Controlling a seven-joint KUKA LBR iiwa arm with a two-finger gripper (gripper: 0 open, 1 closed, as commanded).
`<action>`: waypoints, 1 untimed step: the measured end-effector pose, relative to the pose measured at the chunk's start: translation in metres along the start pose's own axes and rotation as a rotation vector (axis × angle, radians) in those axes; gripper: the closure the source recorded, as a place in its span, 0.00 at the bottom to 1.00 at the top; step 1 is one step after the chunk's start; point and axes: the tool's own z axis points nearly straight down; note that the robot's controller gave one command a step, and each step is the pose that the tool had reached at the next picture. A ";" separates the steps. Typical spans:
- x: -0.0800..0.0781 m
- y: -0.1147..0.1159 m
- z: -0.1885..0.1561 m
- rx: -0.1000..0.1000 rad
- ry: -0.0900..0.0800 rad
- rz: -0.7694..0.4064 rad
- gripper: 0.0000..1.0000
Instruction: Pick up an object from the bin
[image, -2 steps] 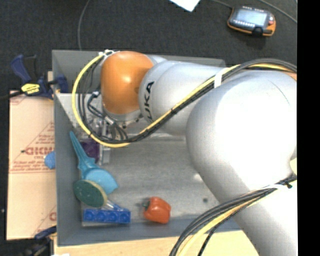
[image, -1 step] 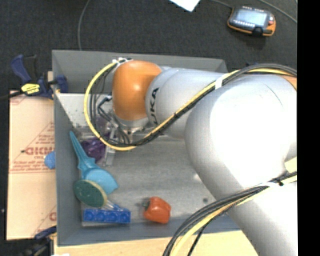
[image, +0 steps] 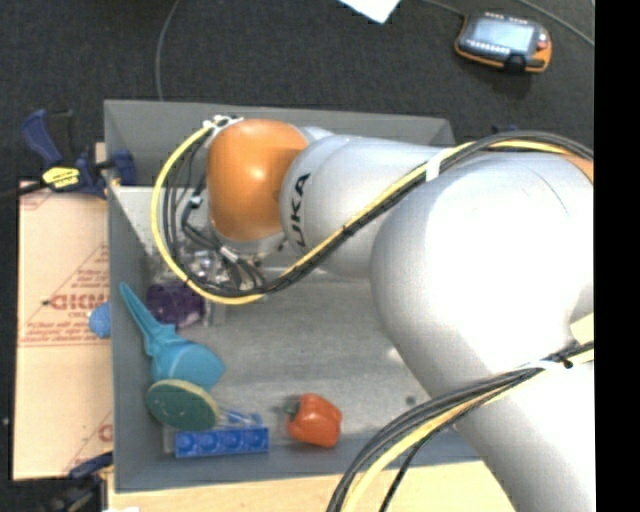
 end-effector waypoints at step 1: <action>0.000 0.000 0.000 0.000 0.000 0.001 1.00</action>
Offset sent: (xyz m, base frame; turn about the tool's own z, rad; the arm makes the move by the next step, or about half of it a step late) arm -0.0002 0.0001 0.0277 0.0004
